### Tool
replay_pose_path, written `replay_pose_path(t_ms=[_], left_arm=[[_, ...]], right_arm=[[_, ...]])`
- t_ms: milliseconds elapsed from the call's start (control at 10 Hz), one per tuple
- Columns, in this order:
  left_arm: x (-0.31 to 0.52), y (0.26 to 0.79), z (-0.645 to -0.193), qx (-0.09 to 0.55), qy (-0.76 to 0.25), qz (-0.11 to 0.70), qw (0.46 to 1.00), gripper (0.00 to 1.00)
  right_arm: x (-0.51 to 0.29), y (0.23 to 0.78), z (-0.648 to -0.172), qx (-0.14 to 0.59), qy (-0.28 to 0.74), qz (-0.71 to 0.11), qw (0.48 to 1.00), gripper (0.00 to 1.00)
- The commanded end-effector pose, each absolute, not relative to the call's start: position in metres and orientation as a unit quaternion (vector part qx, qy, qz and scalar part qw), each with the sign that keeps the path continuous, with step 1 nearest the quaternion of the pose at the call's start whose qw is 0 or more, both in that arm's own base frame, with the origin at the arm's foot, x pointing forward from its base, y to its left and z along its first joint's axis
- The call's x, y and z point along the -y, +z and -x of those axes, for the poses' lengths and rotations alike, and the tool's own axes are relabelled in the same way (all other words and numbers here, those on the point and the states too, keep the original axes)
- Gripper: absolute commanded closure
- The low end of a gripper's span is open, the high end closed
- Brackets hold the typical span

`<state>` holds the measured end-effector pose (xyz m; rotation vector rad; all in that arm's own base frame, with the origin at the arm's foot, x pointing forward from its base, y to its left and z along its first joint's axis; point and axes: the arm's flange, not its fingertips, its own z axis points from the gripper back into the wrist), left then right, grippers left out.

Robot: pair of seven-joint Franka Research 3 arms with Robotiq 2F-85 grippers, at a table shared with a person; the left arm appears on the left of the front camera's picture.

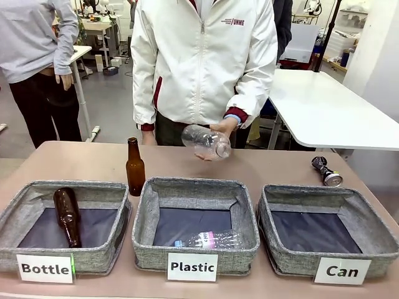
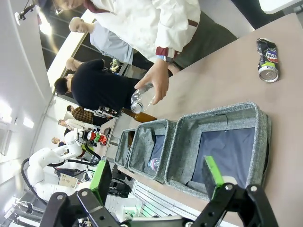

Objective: Sort the can waste into the basket.
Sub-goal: Pick up the can waste from the table and place it in the right Fabric basket.

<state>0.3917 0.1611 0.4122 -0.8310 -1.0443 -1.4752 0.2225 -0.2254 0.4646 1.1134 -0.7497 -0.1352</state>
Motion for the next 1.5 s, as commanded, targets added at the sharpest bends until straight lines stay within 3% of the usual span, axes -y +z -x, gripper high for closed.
replay_pose_path(t_ms=[0, 100, 200, 300, 700, 1400], left_arm=[[-0.161, 0.412, -0.391, 0.44, -0.622, 0.35, 0.545, 1.0], [-0.132, 0.421, -0.388, 0.434, -0.627, 0.335, 0.553, 1.0], [-0.083, 0.452, -0.38, 0.483, -0.608, 0.341, 0.53, 1.0], [-0.037, 0.475, -0.37, 0.482, -0.617, 0.336, 0.524, 1.0], [0.134, 0.484, -0.375, 0.395, -0.719, 0.294, 0.49, 1.0], [0.071, 0.496, -0.352, 0.392, -0.688, 0.234, 0.564, 1.0]], right_arm=[[0.226, 0.465, -0.224, 0.361, -0.054, -0.518, 0.774, 0.0], [0.226, 0.465, -0.224, 0.361, -0.054, -0.518, 0.774, 0.0], [0.226, 0.465, -0.224, 0.361, -0.054, -0.518, 0.774, 0.0], [0.226, 0.465, -0.224, 0.361, -0.054, -0.518, 0.774, 0.0], [0.226, 0.465, -0.224, 0.361, -0.054, -0.518, 0.774, 0.0], [0.226, 0.465, -0.224, 0.361, -0.054, -0.518, 0.774, 0.0]])
